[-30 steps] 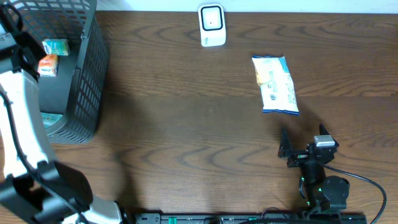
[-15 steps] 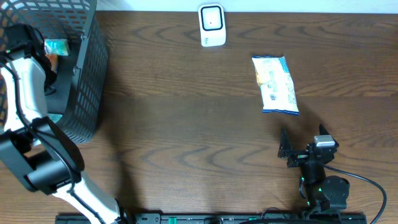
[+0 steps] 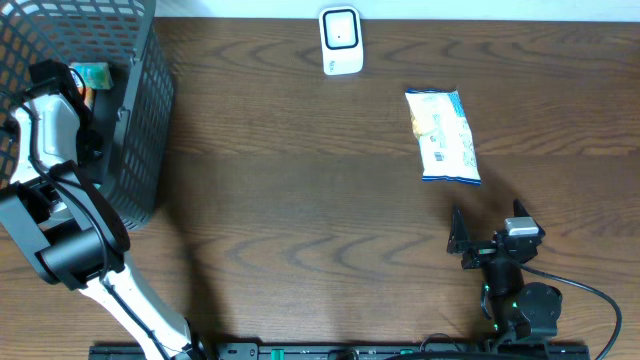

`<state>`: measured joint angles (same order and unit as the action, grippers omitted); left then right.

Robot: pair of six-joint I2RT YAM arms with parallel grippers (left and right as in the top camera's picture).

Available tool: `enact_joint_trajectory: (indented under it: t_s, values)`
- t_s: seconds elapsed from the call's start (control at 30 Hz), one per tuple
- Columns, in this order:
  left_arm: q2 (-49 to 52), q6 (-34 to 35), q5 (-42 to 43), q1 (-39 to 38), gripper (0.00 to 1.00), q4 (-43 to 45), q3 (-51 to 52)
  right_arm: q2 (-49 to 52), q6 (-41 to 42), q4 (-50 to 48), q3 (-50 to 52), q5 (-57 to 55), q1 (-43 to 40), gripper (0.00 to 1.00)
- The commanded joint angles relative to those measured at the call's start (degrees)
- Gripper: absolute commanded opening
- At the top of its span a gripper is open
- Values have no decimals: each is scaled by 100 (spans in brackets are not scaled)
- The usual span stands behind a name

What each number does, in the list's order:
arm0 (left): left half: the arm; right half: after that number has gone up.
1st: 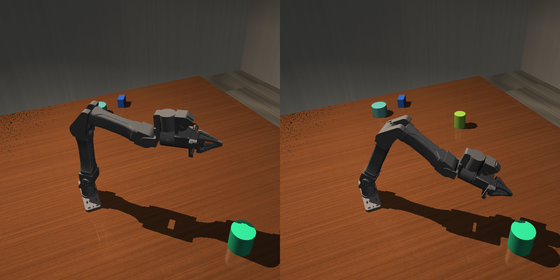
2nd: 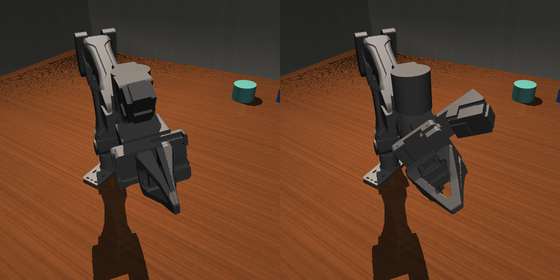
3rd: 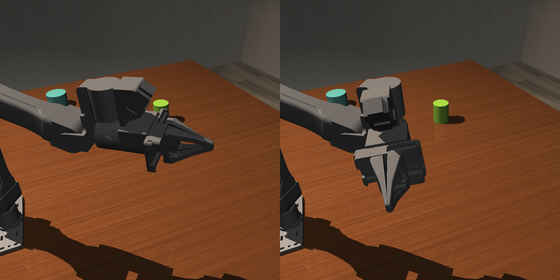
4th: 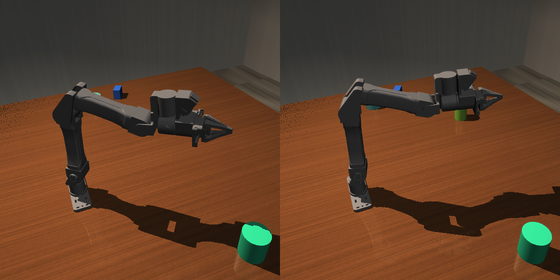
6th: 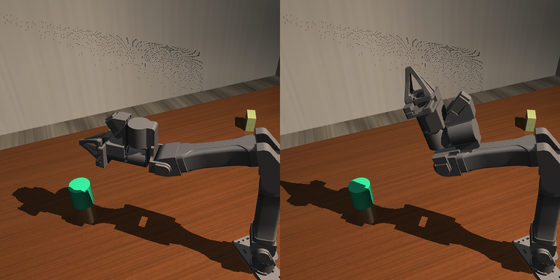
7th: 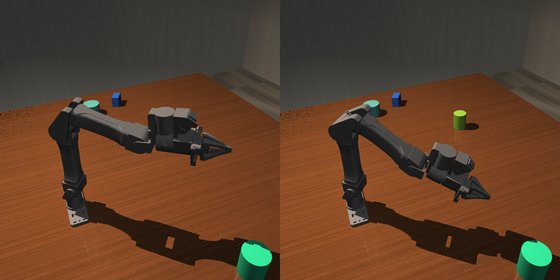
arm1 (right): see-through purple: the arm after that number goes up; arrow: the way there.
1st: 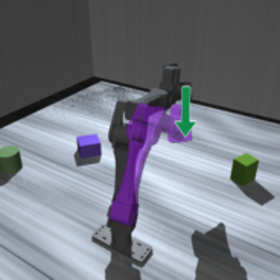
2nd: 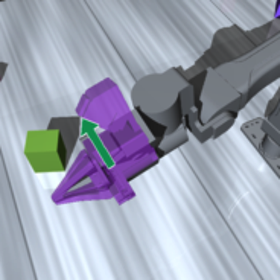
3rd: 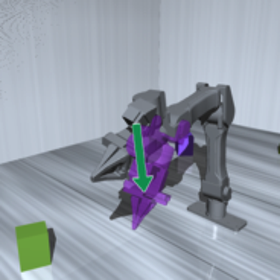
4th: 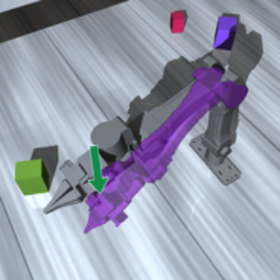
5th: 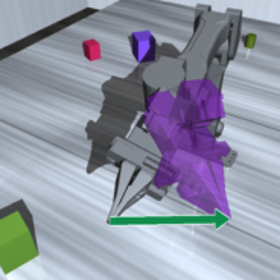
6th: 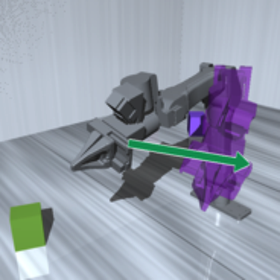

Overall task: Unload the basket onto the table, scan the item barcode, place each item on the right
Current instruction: 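Reach the left gripper into the basket and grasp the green packet, then lift the green packet and carry it toward the scanner with the left gripper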

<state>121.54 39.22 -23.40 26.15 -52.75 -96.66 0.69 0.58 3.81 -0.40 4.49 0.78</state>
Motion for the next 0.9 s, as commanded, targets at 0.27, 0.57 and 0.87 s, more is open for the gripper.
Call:
enact_joint_trajectory:
  t_s: [0.27, 0.57, 0.87]
  values:
    - [57, 461, 85, 42, 68, 37, 645, -31, -66, 26, 4, 15, 39, 99]
    - [57, 459, 136, 90, 66, 155, 942, -31, -66, 26, 4, 15, 39, 99]
    - [37, 413, 629, 90, 8, 140, 933, -31, -66, 26, 4, 15, 39, 99]
